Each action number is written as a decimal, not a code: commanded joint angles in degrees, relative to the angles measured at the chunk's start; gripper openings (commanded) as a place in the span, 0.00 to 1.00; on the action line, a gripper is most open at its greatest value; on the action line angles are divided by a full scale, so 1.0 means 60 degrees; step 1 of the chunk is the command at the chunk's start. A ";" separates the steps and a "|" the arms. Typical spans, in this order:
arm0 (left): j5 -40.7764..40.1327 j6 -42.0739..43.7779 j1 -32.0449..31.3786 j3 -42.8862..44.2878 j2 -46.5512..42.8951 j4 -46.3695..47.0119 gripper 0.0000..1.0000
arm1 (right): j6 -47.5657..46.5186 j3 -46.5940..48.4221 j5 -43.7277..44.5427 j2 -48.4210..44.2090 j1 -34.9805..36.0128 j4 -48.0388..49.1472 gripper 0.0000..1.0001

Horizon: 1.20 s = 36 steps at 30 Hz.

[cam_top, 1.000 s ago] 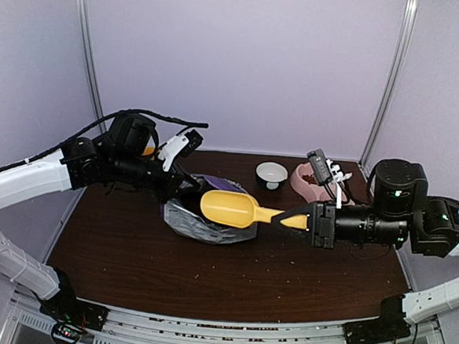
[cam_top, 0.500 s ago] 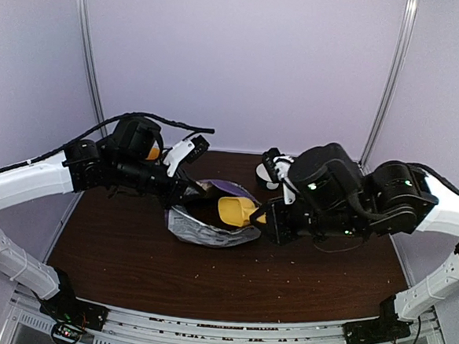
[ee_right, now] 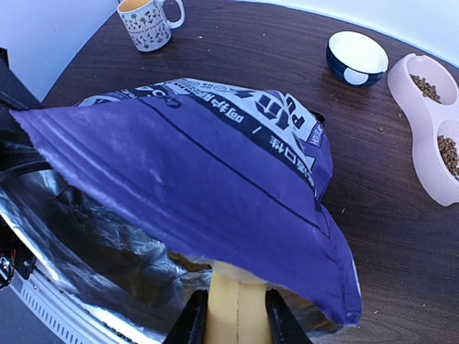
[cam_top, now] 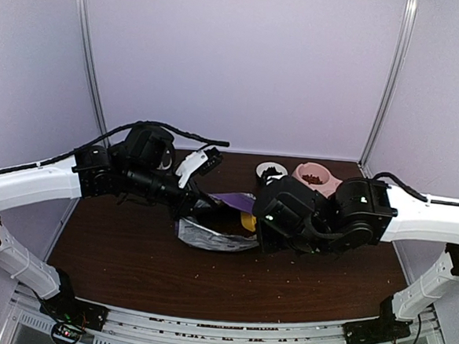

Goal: Serve the pet food
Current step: Collect the pet food from the pet food bag.

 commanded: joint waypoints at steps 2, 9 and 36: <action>0.0527 0.0008 -0.0051 0.0119 -0.0062 0.1006 0.00 | 0.0277 -0.0746 0.1076 0.0618 -0.0530 -0.0648 0.00; 0.0690 -0.0132 -0.0507 0.0160 0.0622 0.1097 0.00 | -0.0215 -0.1775 -0.0184 0.1886 -0.1144 0.2380 0.00; 0.0331 -0.0102 -0.0603 0.0171 0.0662 0.1028 0.00 | 0.0098 -0.6024 -0.8186 -0.0776 -0.2485 1.1725 0.00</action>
